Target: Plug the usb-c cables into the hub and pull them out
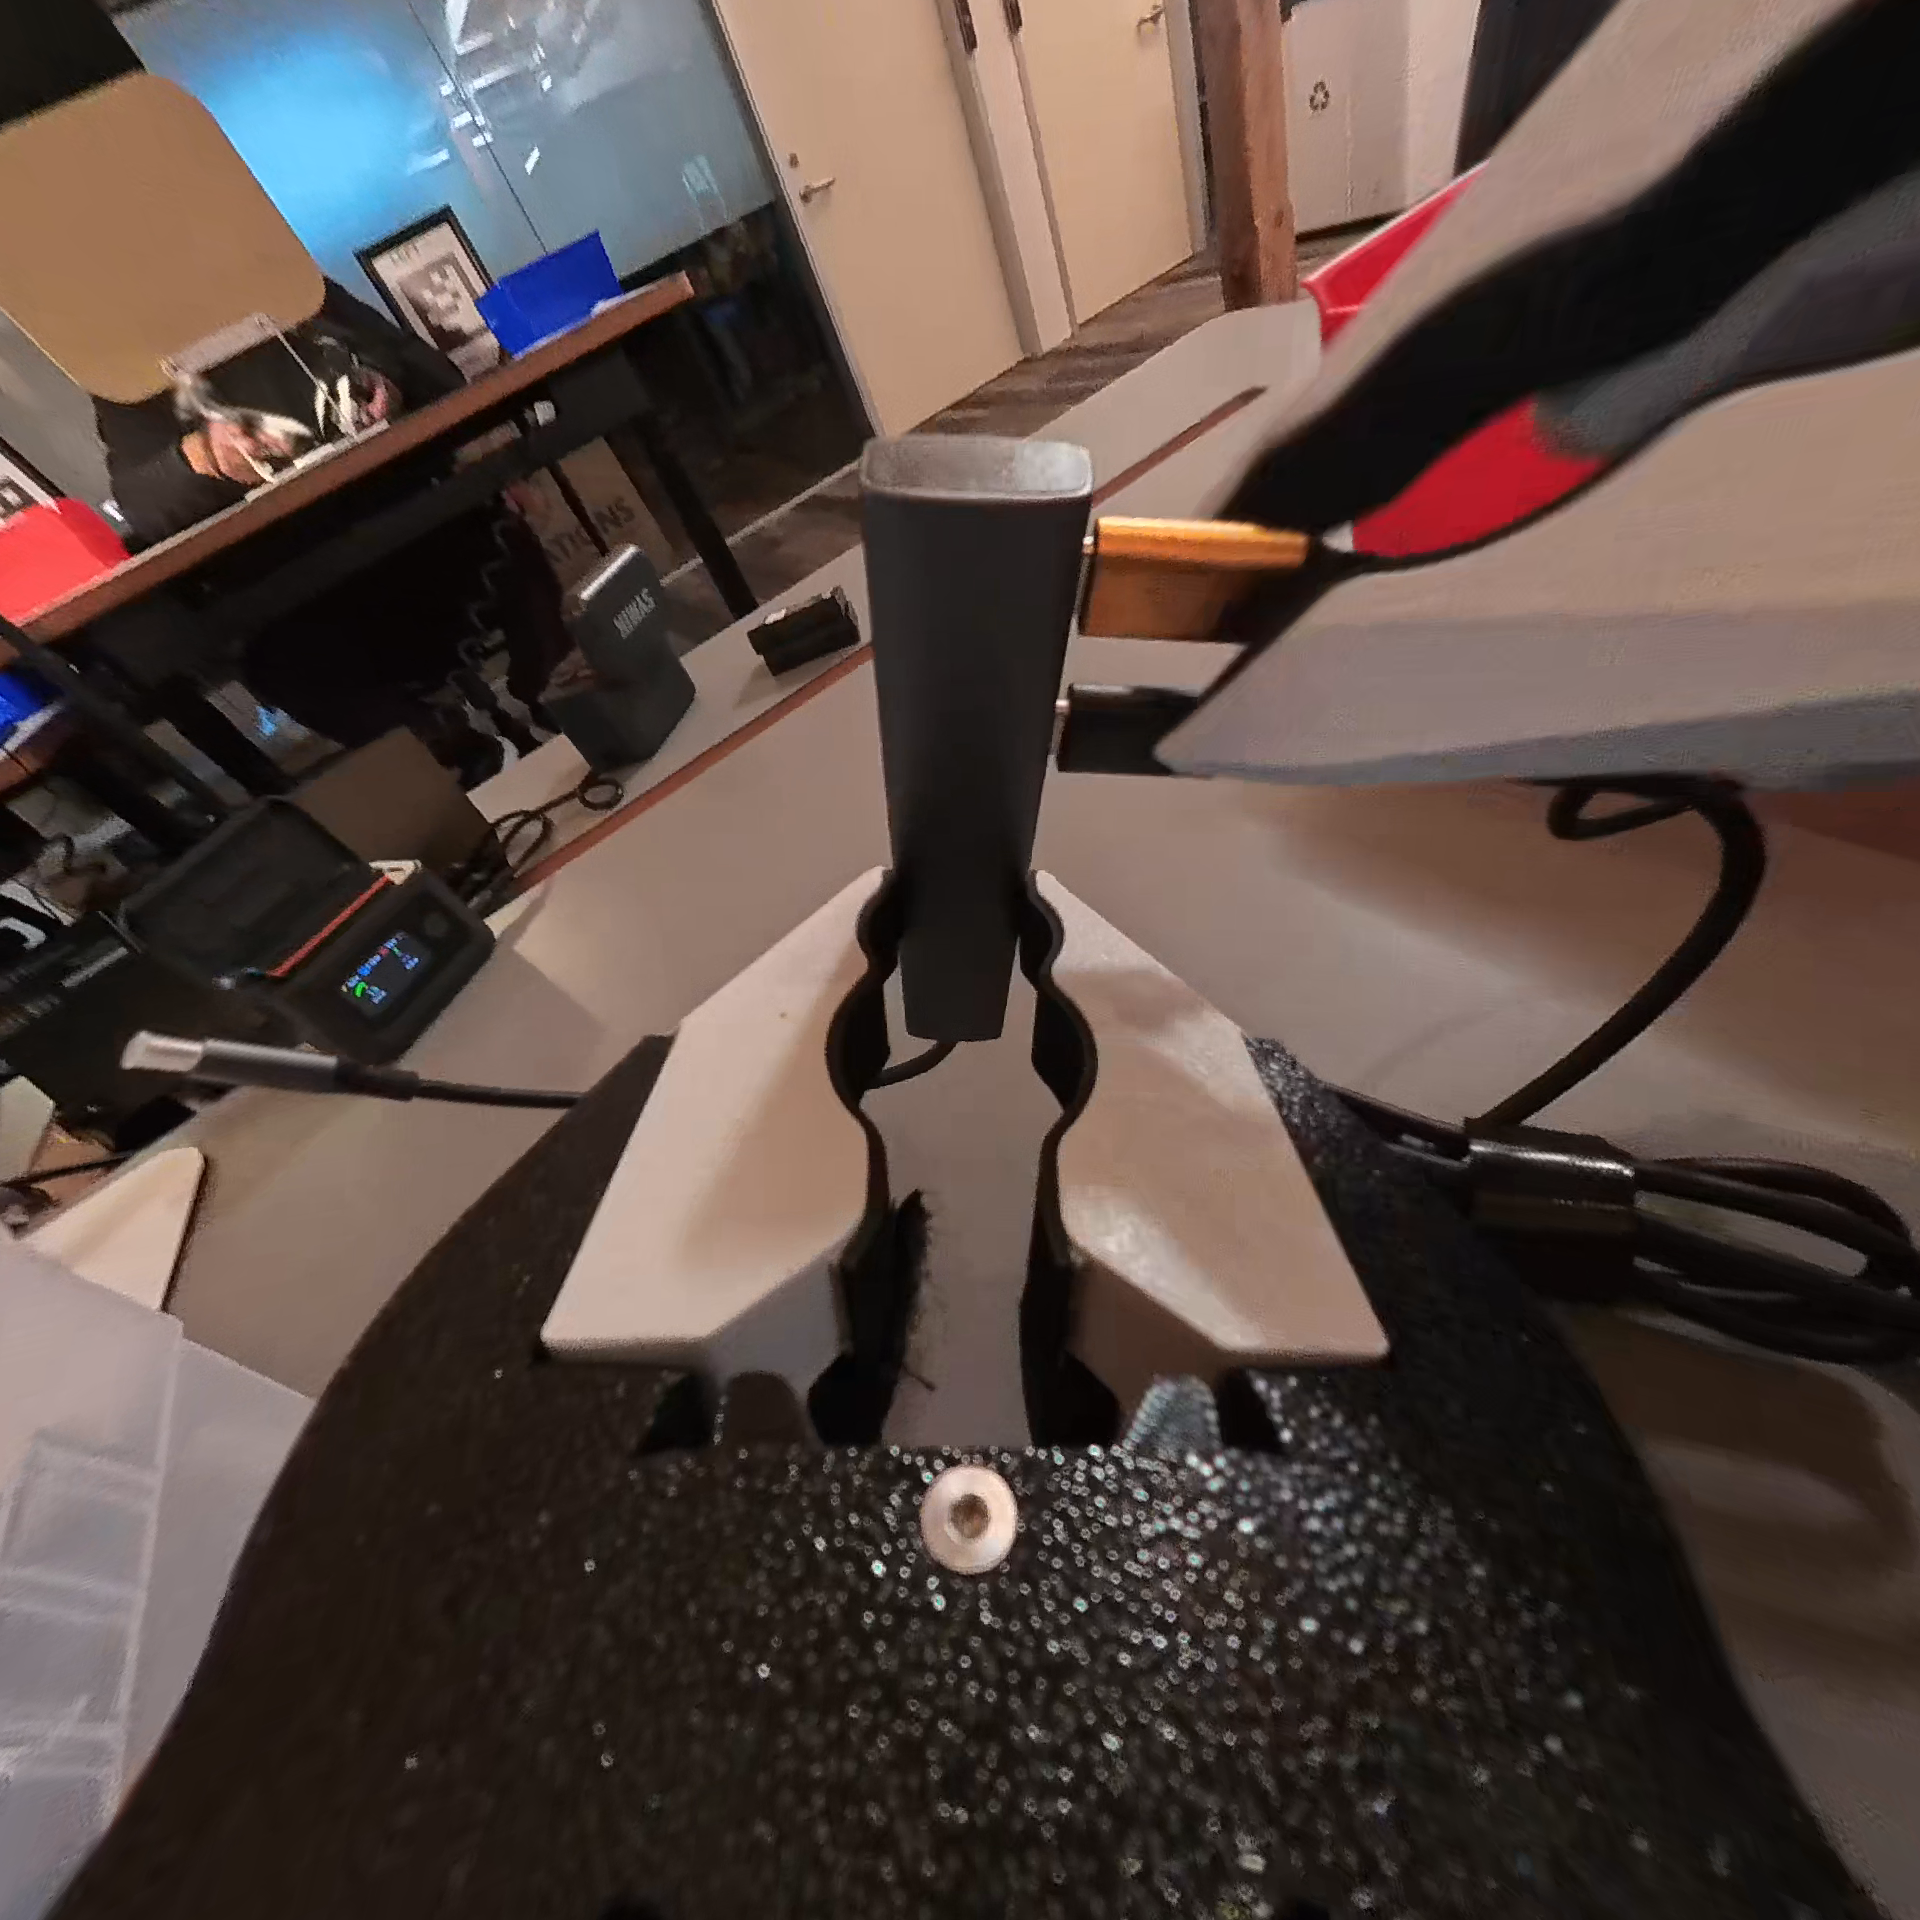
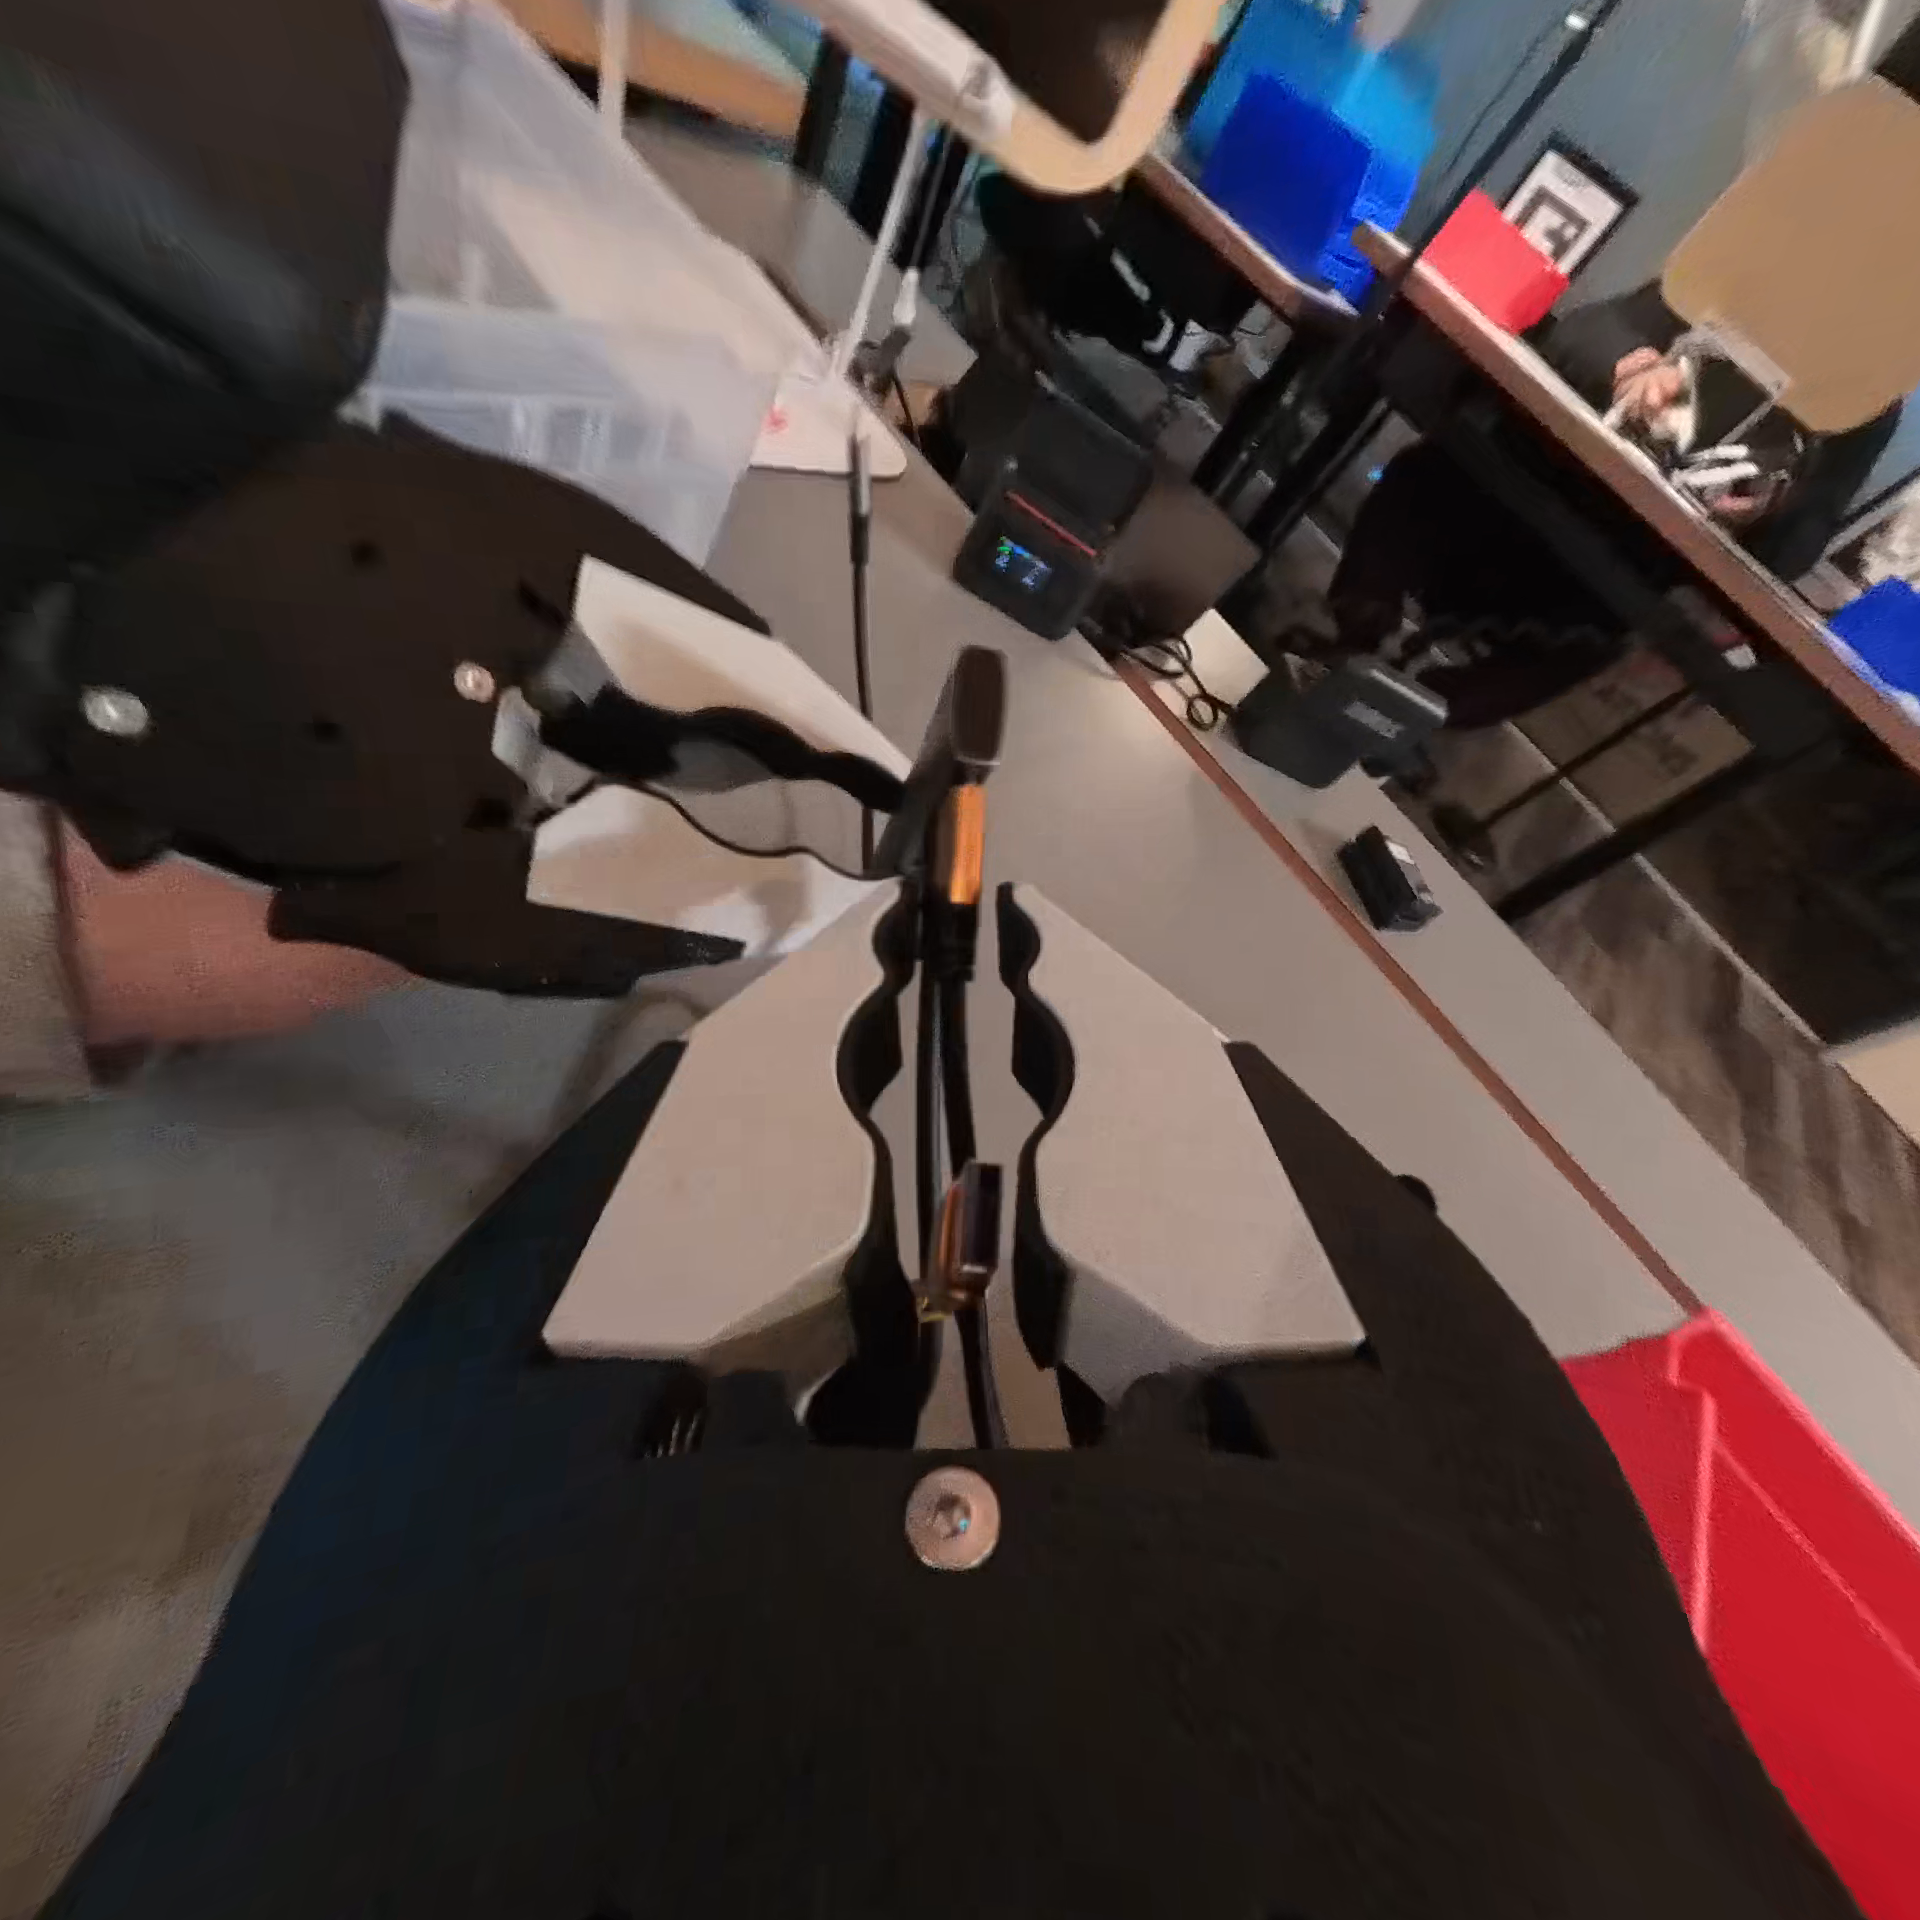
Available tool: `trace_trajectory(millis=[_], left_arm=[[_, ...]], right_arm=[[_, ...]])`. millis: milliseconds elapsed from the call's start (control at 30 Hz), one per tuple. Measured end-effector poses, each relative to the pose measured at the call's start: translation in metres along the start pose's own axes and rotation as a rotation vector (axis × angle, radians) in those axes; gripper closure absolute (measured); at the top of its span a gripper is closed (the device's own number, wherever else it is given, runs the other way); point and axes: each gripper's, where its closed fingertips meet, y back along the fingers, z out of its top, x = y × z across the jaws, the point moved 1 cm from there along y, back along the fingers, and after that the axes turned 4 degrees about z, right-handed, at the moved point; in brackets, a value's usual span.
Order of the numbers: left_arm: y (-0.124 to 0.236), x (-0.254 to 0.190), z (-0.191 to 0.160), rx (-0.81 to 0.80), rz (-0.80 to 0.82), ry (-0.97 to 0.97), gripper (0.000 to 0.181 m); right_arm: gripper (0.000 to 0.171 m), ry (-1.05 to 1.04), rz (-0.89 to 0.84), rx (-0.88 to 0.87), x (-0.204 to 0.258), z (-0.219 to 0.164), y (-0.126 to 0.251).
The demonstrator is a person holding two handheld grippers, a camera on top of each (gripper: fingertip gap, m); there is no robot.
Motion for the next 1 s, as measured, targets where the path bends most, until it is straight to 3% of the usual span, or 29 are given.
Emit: trace_trajectory(millis=[333, 367, 433, 533, 700, 900, 1000], left_arm=[[0.005, -0.008, -0.005, -0.06, -0.088, -0.09, 0.161], [0.008, -0.012, -0.002, -0.079, -0.118, -0.089, 0.156], [0.017, -0.017, 0.001, -0.119, -0.15, -0.123, 0.127], [0.036, -0.026, -0.002, -0.162, -0.159, -0.33, 0.123], [0.062, -0.046, -0.01, -0.234, -0.133, -0.677, 0.143], [0.062, -0.04, -0.026, -0.157, -0.021, -0.88, 0.174], [0.063, -0.043, -0.029, -0.156, -0.048, -0.895, 0.173]], right_arm=[[0.165, 0.075, 0.043, -0.168, 0.009, 0.002, 0.01], [0.166, 0.115, 0.015, -0.163, 0.007, -0.002, 0.011], [0.166, 0.298, -0.038, -0.171, 0.008, -0.007, 0.013], [0.166, 0.611, -0.073, -0.179, 0.025, -0.018, 0.015], [0.166, 0.861, -0.049, -0.224, 0.057, -0.036, 0.012], [0.166, 0.968, -0.041, -0.269, 0.076, -0.046, 0.007], [0.166, 0.991, -0.043, -0.261, 0.081, -0.05, 0.003]])
